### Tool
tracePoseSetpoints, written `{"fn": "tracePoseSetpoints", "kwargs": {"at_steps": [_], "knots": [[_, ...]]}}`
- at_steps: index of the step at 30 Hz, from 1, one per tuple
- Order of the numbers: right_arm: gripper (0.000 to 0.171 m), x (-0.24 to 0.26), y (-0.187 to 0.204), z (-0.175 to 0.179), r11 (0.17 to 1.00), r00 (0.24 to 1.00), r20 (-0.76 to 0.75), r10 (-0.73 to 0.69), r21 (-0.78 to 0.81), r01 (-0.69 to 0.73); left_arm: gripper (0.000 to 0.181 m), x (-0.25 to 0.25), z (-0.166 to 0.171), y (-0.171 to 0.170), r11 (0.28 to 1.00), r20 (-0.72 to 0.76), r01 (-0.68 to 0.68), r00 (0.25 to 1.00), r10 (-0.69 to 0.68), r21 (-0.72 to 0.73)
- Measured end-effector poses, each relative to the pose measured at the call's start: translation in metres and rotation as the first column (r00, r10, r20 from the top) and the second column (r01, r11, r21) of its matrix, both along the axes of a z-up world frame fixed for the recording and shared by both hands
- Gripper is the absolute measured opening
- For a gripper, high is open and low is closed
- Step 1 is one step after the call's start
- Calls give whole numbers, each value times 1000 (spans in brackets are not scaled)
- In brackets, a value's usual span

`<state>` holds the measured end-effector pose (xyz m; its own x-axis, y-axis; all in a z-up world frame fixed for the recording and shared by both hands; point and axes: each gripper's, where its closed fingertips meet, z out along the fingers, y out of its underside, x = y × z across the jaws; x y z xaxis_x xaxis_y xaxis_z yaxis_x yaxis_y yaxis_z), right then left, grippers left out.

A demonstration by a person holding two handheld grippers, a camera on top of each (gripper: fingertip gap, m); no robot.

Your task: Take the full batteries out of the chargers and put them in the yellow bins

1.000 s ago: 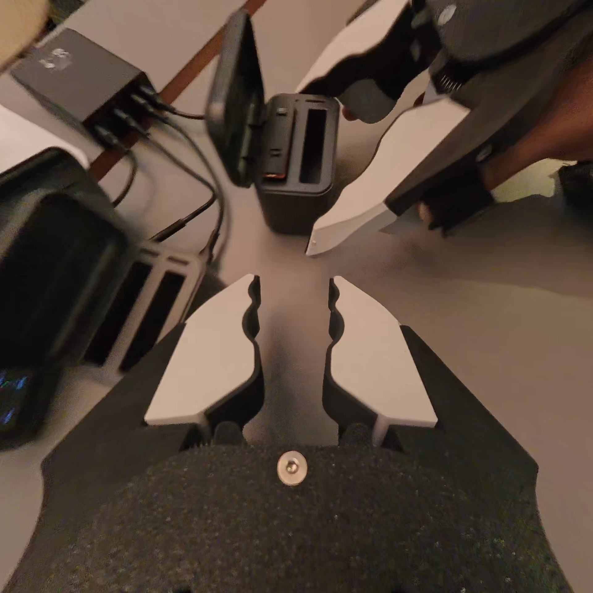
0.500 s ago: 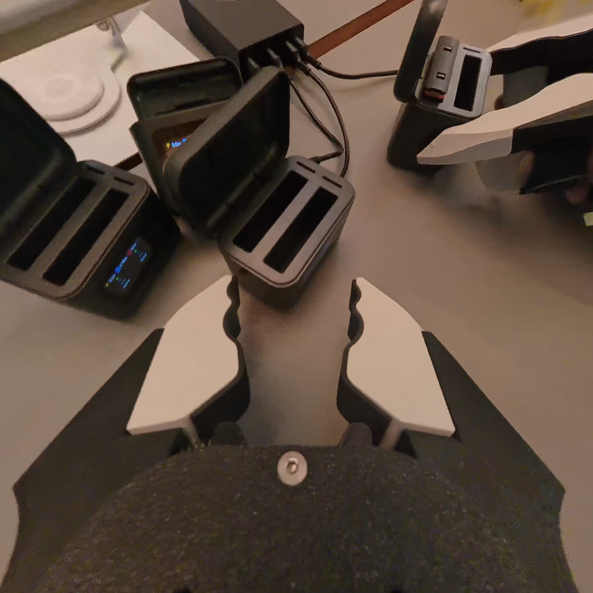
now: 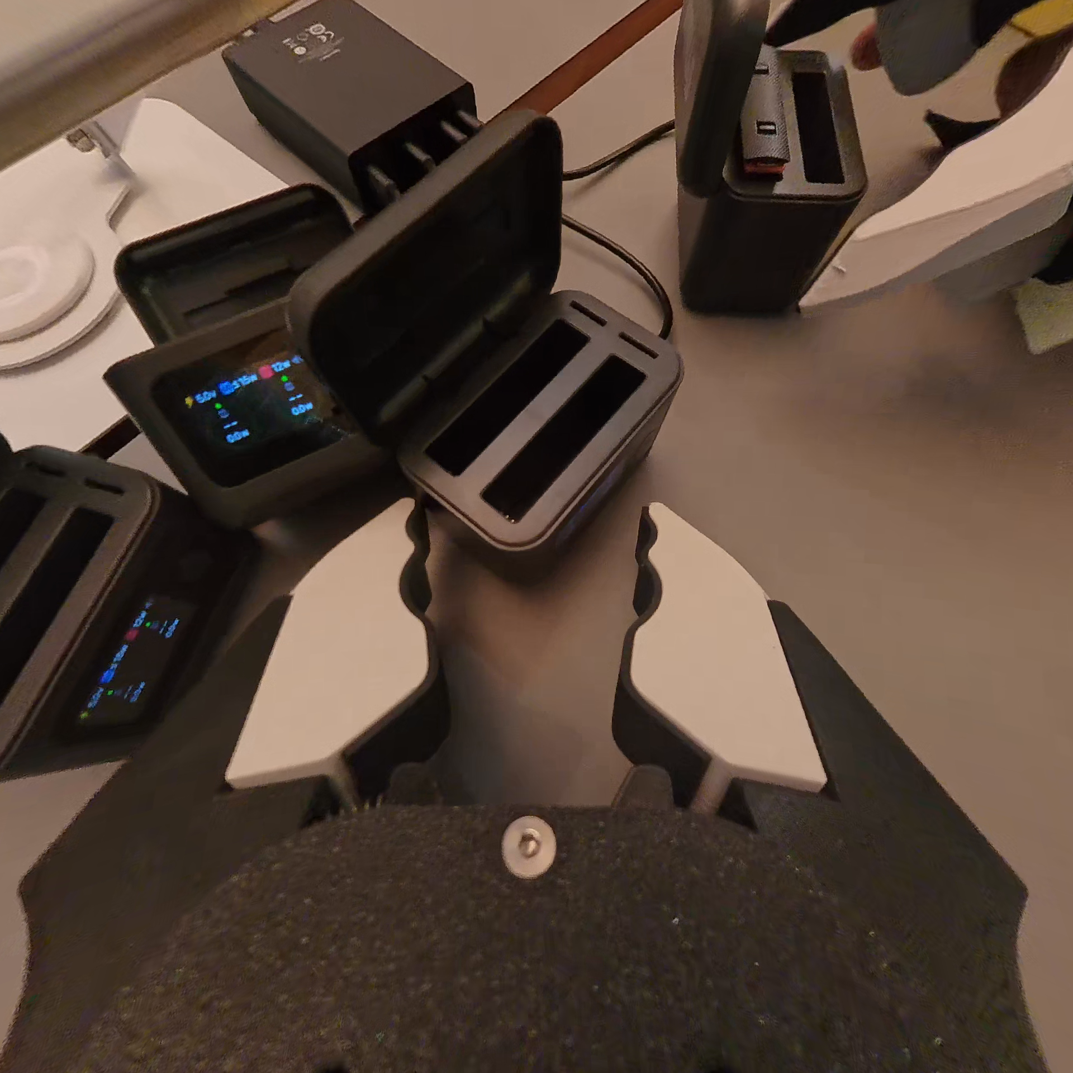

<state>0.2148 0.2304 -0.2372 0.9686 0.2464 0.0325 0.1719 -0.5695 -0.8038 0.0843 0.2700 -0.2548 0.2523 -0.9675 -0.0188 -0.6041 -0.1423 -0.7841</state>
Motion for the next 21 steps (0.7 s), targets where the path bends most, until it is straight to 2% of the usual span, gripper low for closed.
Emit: {"fn": "tracePoseSetpoints", "kwargs": {"at_steps": [2, 4, 5, 6, 15, 21], "knots": [[122, -5, 3, -5, 995, 995, -38, 92, -25, -92, 68, 3, 0, -1, 1000, 1, 5, 1000, -5, -4], [119, -5, 8, -9, 992, 992, -32, 123, -22, -123, 68, 7, 0, -3, 1000, 5, 17, 1000, -17, -7], [103, -1, 10, -9, 995, 995, -10, 99, -17, -100, 68, 8, -1, -3, 1000, 3, 17, 1000, -17, -4], [96, 2, 10, -9, 997, 997, -7, 81, -15, -81, 69, 9, -1, -3, 1000, -3, 16, 1000, -16, 6], [92, 17, 1, -9, 985, 986, 16, -163, -50, 164, 70, 21, -1, -3, 999, 24, 14, 1000, -13, -30], [93, 25, -5, -3, 981, 981, 36, -192, -27, 193, 67, 18, 0, -9, 998, 26, 49, 999, -48, -47]]}}
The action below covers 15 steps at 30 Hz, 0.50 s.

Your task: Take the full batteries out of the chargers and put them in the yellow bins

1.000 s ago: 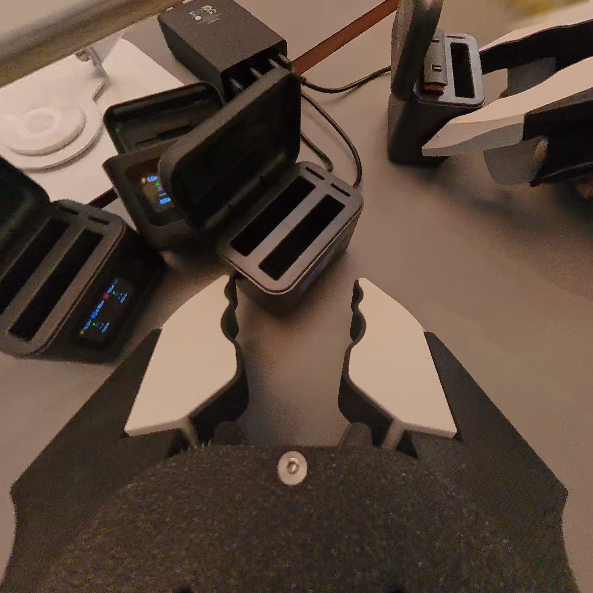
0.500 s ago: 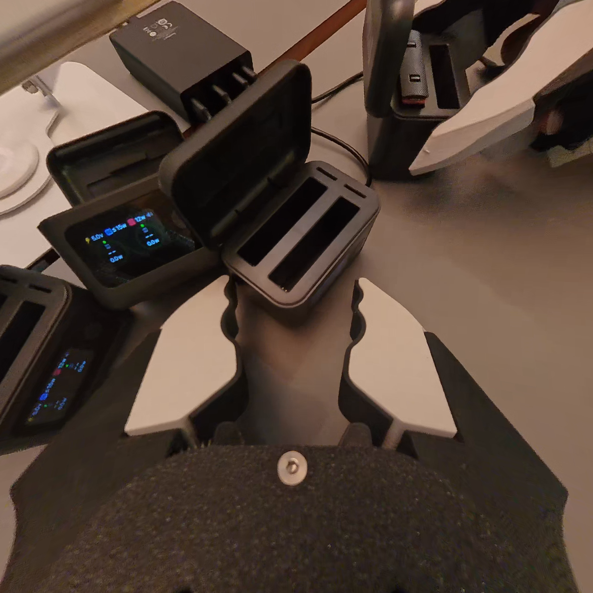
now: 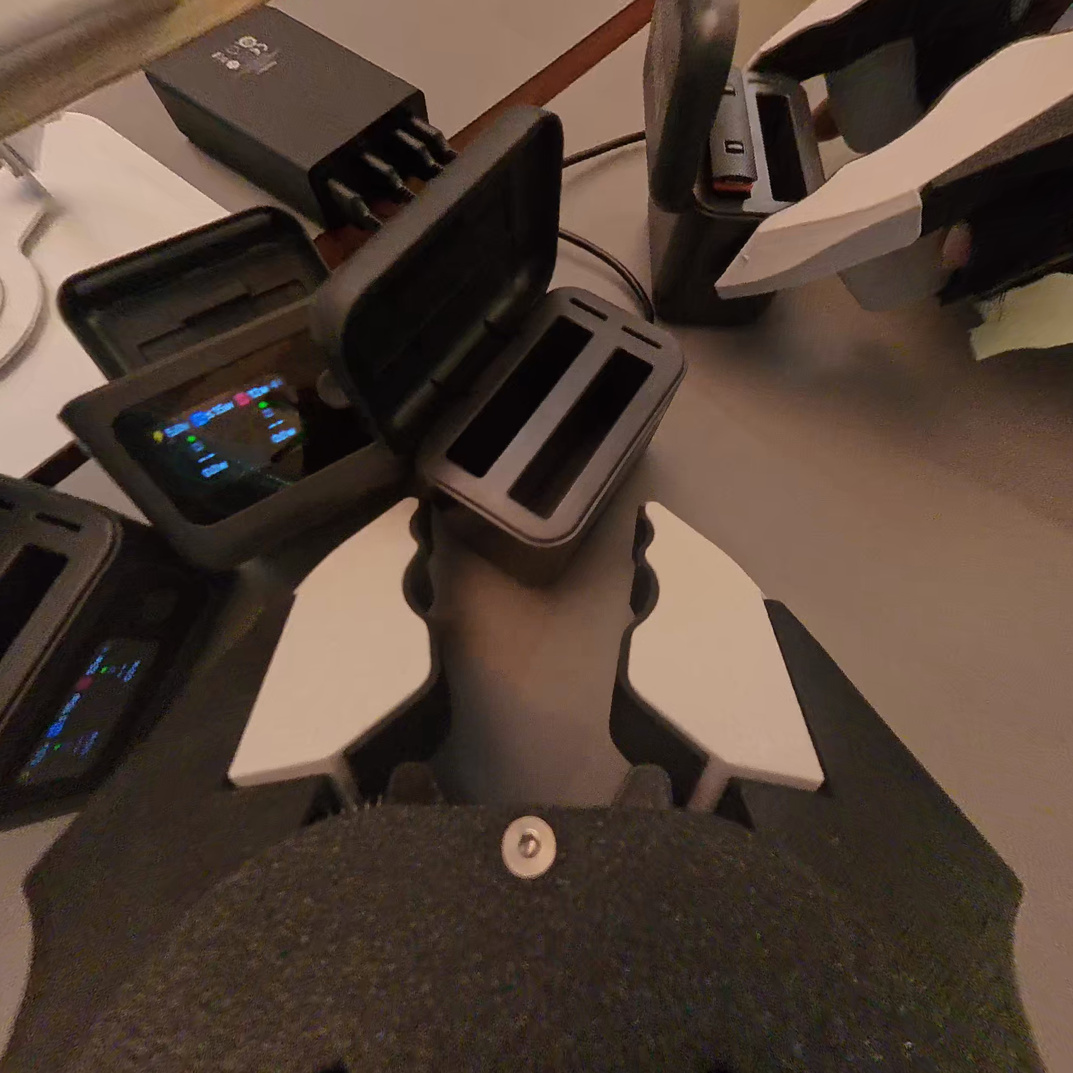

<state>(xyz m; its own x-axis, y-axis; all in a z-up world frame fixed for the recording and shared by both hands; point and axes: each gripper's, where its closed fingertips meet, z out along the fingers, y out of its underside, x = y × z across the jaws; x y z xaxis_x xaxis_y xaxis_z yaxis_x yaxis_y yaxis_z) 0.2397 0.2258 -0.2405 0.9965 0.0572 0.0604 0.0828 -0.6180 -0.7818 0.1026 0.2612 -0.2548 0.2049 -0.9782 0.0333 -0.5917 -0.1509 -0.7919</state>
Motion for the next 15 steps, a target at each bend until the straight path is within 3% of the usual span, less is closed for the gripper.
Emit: {"fn": "tracePoseSetpoints", "kwargs": {"at_steps": [5, 11, 15], "knots": [[96, -15, 1, 45, 994, 991, 132, 21, 102, -35, 63, -26, 20, 14, 1000, 48, -30, 998, 30, 2], [81, -88, 14, 58, 940, 928, 205, 310, 81, -332, 56, -40, 62, 42, 995, 208, -74, 976, 59, 64], [65, -105, 42, 70, 890, 864, 261, 431, 36, -454, 57, -30, 62, 51, 974, 124, -20, 992, -8, 224]]}}
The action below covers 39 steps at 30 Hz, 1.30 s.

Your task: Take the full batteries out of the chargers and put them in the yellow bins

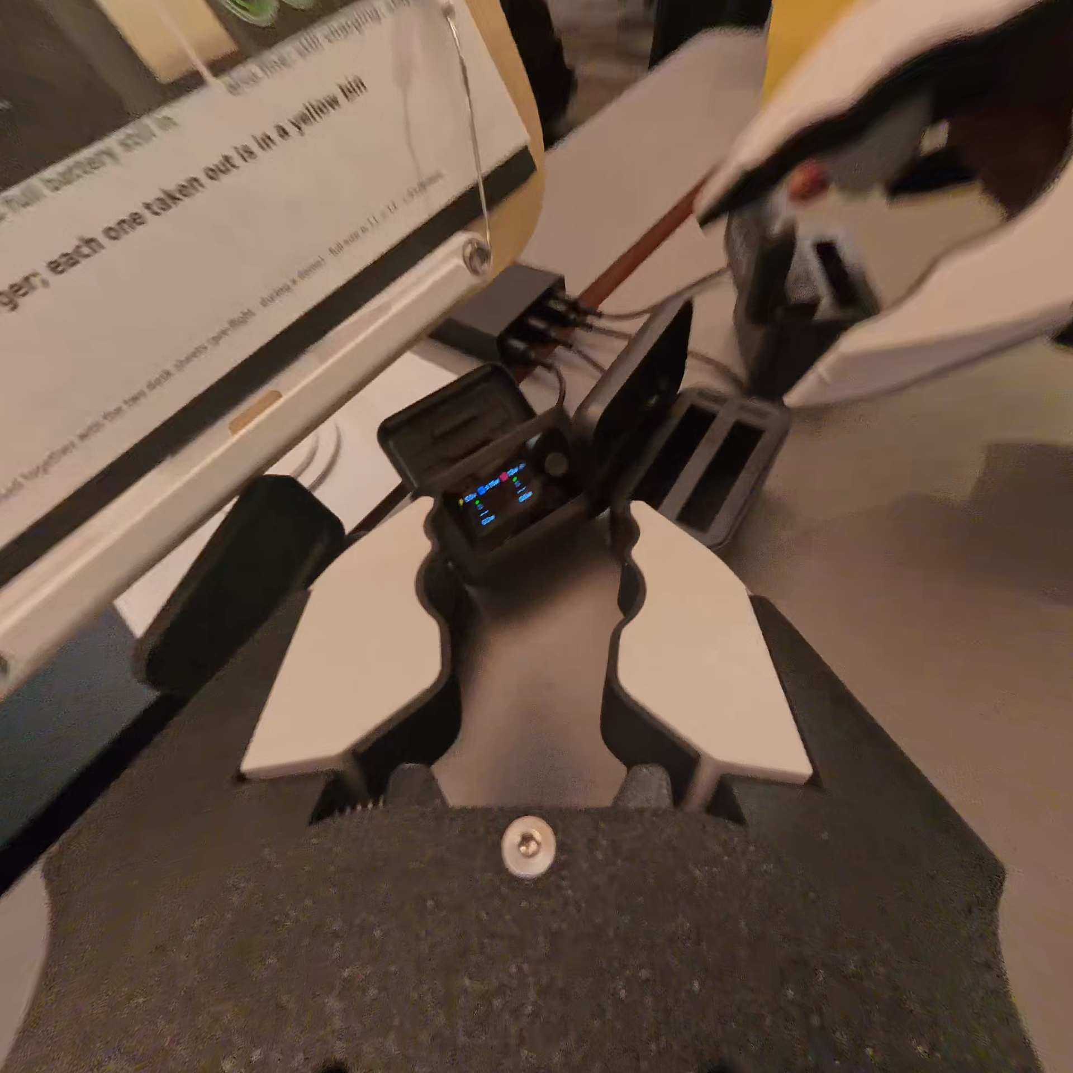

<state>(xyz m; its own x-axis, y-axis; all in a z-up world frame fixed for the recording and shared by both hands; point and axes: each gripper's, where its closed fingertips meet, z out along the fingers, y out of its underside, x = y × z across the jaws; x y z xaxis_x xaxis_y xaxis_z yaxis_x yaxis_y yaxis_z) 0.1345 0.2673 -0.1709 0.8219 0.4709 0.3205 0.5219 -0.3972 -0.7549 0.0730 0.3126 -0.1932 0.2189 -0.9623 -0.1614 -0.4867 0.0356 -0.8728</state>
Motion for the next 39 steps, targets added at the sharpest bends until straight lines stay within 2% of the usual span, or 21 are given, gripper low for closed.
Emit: {"fn": "tracePoseSetpoints", "kwargs": {"at_steps": [2, 6, 11, 14, 18, 24, 27, 29, 32, 35, 37, 39], "knots": [[65, -11, 14, -2, 992, 996, 10, 85, -98, -84, 59, 1, -7, 6, 997, -78, -10, 997, 16, 72], [62, -30, 38, -15, 921, 970, 37, 238, -327, -214, 58, 2, -12, 1, 999, -55, -11, 998, 14, 54], [56, -35, 61, -39, 796, 976, 43, 215, -587, -150, 57, -10, -17, 5, 998, -65, -37, 997, 40, 42], [43, -42, 61, -53, 728, 972, 71, 223, -675, -118, 56, -17, -17, 10, 998, -66, -51, 996, 53, 35], [35, -43, 65, -56, 776, 946, 202, 252, -627, -73, 56, -27, -20, 14, 998, -95, -52, 994, 55, 31], [23, -55, 49, -59, 875, 834, 429, 348, -467, -125, 54, -44, -28, 16, 999, -151, -38, 988, 34, -27], [23, -65, 37, -67, 870, 798, 452, 399, -461, -174, 53, -50, -30, 16, 998, -162, -34, 986, 25, -55], [26, -65, 36, -67, 874, 799, 450, 398, -450, -182, 54, -52, -30, 15, 998, -164, -31, 986, 21, -60], [32, -68, 38, -54, 883, 853, 367, 370, -426, -199, 53, -54, -27, 15, 997, -153, -35, 988, 25, -62], [40, -77, 36, -19, 904, 927, 189, 325, -350, -246, 53, -56, -21, 17, 997, -126, -41, 992, 33, -60], [41, -85, 36, 22, 945, 960, 31, 279, -188, -269, 52, -55, -12, 18, 997, -86, -48, 995, 43, -58], [40, -85, 30, 69, 978, 965, -157, 209, 34, -206, 51, -56, 1, 19, 997, -33, -65, 997, 63, -52]]}}
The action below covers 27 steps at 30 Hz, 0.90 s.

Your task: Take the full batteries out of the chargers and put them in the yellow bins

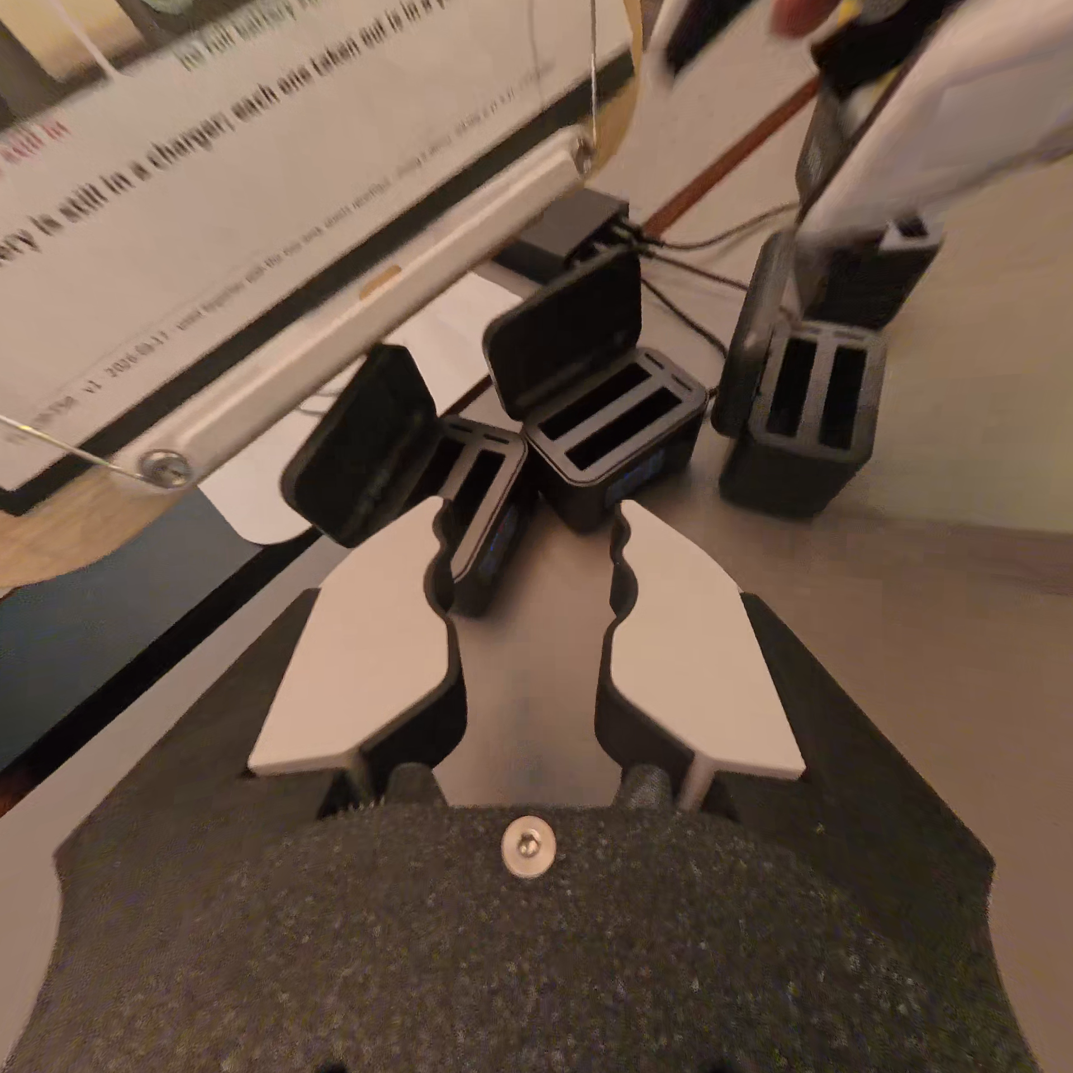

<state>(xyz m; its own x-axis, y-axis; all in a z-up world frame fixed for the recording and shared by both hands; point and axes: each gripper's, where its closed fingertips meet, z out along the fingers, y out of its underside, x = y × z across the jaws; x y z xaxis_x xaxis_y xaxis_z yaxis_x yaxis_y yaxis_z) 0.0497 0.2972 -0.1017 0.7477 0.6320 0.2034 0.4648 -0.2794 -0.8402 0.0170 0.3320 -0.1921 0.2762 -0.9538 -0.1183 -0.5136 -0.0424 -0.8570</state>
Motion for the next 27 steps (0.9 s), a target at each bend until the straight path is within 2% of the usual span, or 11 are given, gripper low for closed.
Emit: {"fn": "tracePoseSetpoints", "kwargs": {"at_steps": [2, 4, 7, 10, 13, 17, 22, 25, 27], "knots": [[41, 19, -15, 41, 970, 970, -207, -127, 176, 165, 49, -2, 16, 1, 999, 72, -30, 997, 29, 10], [39, 51, -40, 60, 887, 892, -368, -262, 272, 373, 45, -6, 32, 1, 998, 153, -68, 986, 66, 8], [35, 94, -83, 40, 762, 788, -416, -454, 277, 586, 43, -16, 50, -1, 991, 261, -137, 956, 132, 1], [34, 122, -122, 0, 689, 704, -401, -587, 209, 694, 40, -30, 58, -3, 974, 328, -226, 921, 209, 15], [34, 136, -154, -39, 645, 637, -383, -669, 126, 753, 36, -44, 61, -10, 956, 388, -294, 880, 274, -10], [30, 144, -175, -76, 609, 606, -321, -728, 106, 786, 27, -64, 53, -22, 918, 398, -397, 842, 365, -3], [19, 146, -179, -96, 599, 596, -272, -756, 80, 796, 12, -100, 31, -44, 847, 373, -532, 781, 502, -26], [1, 142, -178, -103, 615, 616, -217, -757, 83, 784, 0, -118, 16, -59, 829, 337, -557, 772, 539, -50], [0, 140, -177, -104, 625, 627, -206, -751, 84, 776, 0, -123, 8, -68, 828, 312, -555, 776, 548, -76]]}}
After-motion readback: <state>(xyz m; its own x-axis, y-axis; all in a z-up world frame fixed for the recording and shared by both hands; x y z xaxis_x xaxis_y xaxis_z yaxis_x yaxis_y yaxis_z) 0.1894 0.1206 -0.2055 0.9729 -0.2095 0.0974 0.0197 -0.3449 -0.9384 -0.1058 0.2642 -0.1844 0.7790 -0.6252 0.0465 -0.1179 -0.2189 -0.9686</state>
